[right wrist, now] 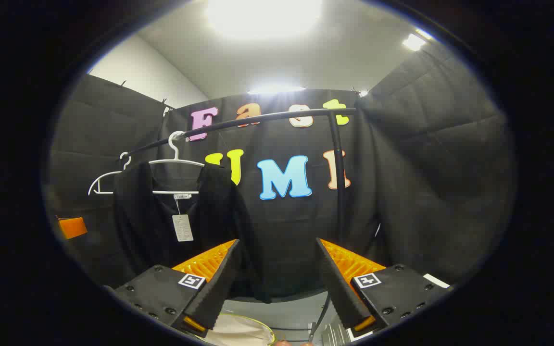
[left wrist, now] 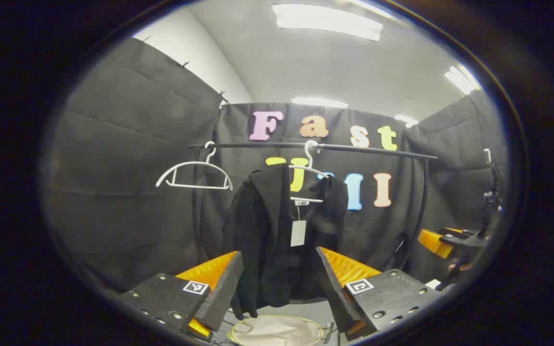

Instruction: Grasp the clothes on the hanger with both hands and then place them into the laundry hamper below.

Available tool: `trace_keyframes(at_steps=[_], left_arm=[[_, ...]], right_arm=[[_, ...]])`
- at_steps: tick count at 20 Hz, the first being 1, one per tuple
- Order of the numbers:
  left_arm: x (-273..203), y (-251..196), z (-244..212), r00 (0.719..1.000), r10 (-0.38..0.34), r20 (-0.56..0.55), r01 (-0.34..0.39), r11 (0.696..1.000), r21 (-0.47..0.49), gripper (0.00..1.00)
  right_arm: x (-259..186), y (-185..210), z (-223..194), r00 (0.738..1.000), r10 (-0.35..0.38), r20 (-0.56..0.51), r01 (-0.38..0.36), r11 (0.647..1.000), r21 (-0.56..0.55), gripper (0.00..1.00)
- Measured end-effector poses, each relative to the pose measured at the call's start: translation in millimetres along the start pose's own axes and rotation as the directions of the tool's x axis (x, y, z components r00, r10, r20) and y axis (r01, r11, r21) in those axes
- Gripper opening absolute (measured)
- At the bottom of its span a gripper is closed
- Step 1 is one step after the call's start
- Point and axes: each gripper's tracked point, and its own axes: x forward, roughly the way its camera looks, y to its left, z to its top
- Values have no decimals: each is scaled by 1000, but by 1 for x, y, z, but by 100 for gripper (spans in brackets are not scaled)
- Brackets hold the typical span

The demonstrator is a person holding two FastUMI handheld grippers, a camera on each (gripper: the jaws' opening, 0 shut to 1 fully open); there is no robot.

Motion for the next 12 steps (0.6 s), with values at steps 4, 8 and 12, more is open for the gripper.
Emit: trace_keyframes(at_steps=[4,8,12], left_arm=[[0,1,1,1000,-8,3,8,1000,25,88],[5,2,-5,1000,-22,-8,23,998,50,87],[10,-1,-6,999,-34,-12,34,999,31,88]], right_arm=[[1,3,-3,1000,-6,-3,6,1000,8,96],[0,7,-8,1000,-7,-7,7,1000,10,92],[-3,3,-10,1000,-17,-11,17,1000,2,96]])
